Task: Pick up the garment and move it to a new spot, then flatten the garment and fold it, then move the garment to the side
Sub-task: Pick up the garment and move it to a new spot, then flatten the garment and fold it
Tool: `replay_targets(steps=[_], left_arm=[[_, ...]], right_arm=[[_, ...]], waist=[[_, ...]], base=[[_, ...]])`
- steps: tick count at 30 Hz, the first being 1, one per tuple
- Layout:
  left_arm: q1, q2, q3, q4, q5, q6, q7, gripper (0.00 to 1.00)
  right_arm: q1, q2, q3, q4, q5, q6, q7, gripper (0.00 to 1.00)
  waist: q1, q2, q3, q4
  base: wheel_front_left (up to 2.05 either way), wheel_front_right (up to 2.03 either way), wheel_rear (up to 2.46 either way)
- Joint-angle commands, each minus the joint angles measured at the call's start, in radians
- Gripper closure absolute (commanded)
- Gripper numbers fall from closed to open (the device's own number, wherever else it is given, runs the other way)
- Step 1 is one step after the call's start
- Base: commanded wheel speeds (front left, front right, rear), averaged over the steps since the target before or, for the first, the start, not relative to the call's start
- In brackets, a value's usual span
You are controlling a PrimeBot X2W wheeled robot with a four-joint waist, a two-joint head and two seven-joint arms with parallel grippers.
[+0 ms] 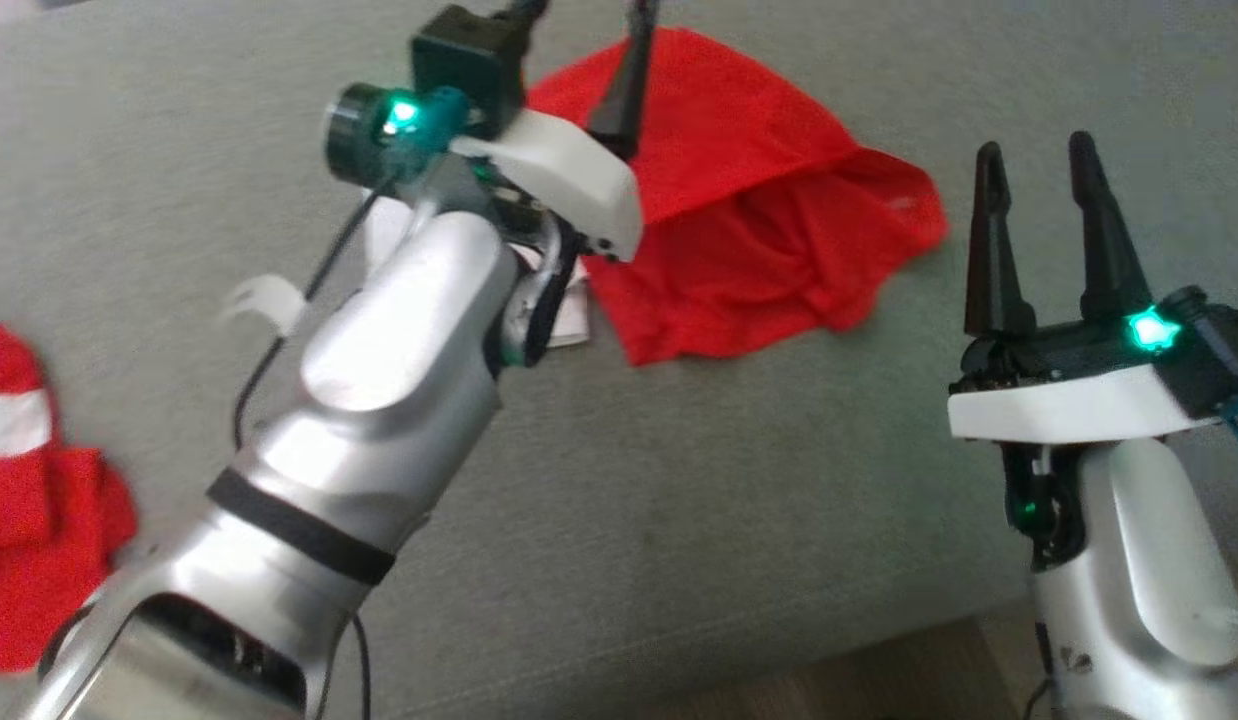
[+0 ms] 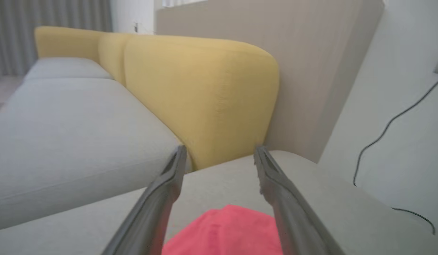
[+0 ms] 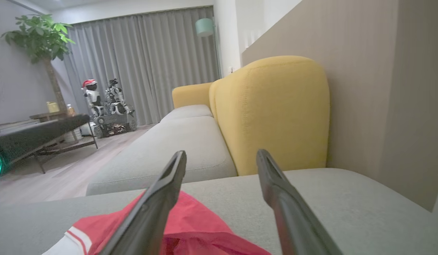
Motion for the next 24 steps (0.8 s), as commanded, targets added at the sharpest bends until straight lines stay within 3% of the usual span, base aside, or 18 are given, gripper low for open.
replay_targets(steps=[1,5,13,18,24], left_arm=[[0.020,0.034,0.057,-0.044,0.029,-0.009,-0.012,0.00],[0.107,0.076,0.114,-0.091,0.084,-0.033,-0.012,0.00],[0.452,0.147,0.294,-0.273,0.174,-0.076,-0.012,0.00],[0.635,0.095,0.414,-0.368,0.224,-0.090,-0.012,0.00],[0.702,0.038,0.490,-0.396,0.294,-0.140,-0.012,0.00]], right_arm=[[0.004,0.003,0.022,-0.021,-0.018,-0.001,-0.006,0.00],[0.034,0.003,0.020,-0.004,-0.056,-0.001,-0.006,0.00],[0.118,0.003,0.022,0.049,-0.093,-0.001,-0.006,0.00],[0.158,0.003,0.020,0.065,-0.113,-0.001,-0.006,0.00],[0.156,0.000,0.049,0.087,-0.121,-0.001,-0.006,0.00]], waist=[[-0.0001,0.0000,-0.056,0.090],[-0.0001,0.0000,-0.091,0.158],[-0.0001,0.0000,-0.170,0.270],[-0.0001,0.0000,-0.197,0.303],[-0.0001,0.0000,-0.211,0.319]], base=[[0.00,0.00,0.00],[0.00,0.00,0.00],[0.00,0.00,0.00],[0.00,0.00,0.00],[0.00,0.00,0.00]])
